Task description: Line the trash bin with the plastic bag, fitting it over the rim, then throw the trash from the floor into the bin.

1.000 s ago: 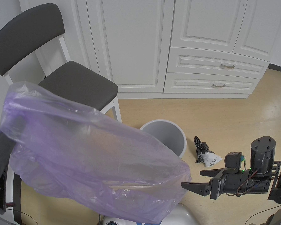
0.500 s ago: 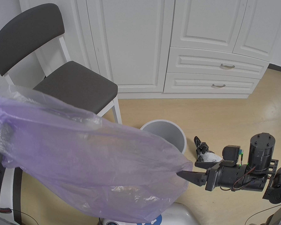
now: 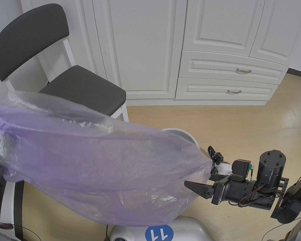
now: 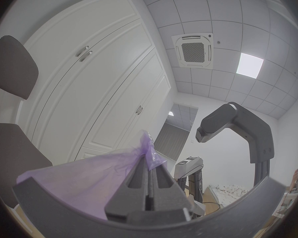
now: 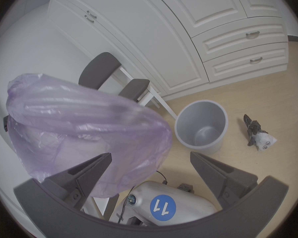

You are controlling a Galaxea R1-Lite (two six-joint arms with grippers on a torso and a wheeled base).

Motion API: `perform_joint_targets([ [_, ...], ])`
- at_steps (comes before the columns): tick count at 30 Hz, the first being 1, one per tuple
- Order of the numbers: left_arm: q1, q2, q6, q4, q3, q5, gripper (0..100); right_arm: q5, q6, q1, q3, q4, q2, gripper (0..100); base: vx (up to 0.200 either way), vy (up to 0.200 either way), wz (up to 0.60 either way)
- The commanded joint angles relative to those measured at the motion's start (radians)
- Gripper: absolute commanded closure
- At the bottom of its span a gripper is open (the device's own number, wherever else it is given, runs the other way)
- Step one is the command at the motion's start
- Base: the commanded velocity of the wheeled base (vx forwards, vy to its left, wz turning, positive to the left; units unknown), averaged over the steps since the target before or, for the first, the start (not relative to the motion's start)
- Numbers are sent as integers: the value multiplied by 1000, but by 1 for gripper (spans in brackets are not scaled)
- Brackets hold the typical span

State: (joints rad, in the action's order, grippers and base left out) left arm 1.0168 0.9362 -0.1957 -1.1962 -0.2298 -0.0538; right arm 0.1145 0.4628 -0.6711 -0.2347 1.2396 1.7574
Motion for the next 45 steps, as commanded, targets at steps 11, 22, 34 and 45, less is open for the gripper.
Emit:
perform_joint_targets([
  [11, 0, 10, -1, 0, 1, 0, 100, -44, 7, -2, 18, 167, 71, 0, 0, 0, 0],
  [22, 0, 10, -1, 0, 1, 0, 100, -88, -6, -2, 64, 331, 174, 0, 0, 0, 0],
  [34, 0, 12, -1, 0, 4, 0, 100, -87, -1, -2, 64, 331, 100, 0, 0, 0, 0],
  [45, 0, 13, -1, 0, 7, 0, 100, -79, 4, -2, 71, 331, 97, 100, 0, 0, 0],
])
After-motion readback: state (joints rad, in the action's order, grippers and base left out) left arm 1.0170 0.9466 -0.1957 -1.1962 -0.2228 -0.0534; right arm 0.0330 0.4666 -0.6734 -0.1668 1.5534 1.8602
